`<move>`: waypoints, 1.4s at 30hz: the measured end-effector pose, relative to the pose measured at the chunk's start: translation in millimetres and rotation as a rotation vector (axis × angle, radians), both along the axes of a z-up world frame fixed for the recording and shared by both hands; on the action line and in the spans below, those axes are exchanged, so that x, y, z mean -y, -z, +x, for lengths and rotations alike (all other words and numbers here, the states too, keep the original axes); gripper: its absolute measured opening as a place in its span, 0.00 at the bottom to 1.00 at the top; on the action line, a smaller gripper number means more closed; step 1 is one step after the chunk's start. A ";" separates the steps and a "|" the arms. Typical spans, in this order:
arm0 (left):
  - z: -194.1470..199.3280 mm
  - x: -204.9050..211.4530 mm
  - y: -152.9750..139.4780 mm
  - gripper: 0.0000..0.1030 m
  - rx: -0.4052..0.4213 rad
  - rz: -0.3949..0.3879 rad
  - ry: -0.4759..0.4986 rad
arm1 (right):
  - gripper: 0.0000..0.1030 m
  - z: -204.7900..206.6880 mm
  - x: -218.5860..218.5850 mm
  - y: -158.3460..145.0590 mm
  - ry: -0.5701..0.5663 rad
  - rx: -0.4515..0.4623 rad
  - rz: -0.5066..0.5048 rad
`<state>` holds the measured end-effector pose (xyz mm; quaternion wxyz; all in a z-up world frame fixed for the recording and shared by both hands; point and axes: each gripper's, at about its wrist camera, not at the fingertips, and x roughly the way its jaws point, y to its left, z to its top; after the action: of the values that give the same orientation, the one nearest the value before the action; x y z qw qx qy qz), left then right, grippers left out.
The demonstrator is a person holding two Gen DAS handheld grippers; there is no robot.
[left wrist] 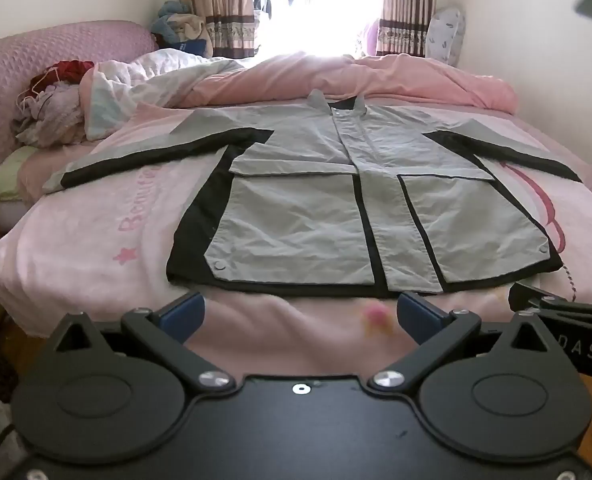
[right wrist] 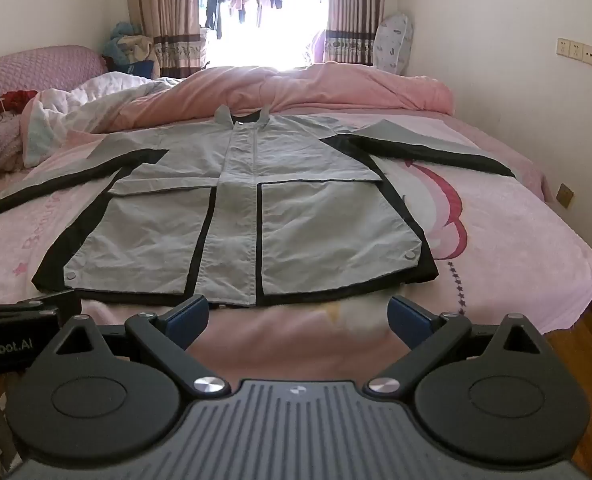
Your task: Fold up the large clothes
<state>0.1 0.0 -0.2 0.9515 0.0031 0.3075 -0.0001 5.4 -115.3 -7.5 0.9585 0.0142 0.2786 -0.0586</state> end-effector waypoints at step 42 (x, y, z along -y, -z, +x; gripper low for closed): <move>0.3 -1.5 1.5 1.00 -0.008 -0.010 -0.005 | 1.00 -0.3 5.5 3.5 0.004 -0.004 0.002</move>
<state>0.4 1.5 -1.8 0.9503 -0.0025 0.3113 0.0006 5.1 -120.8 -11.0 0.9578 0.0156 0.2807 -0.0605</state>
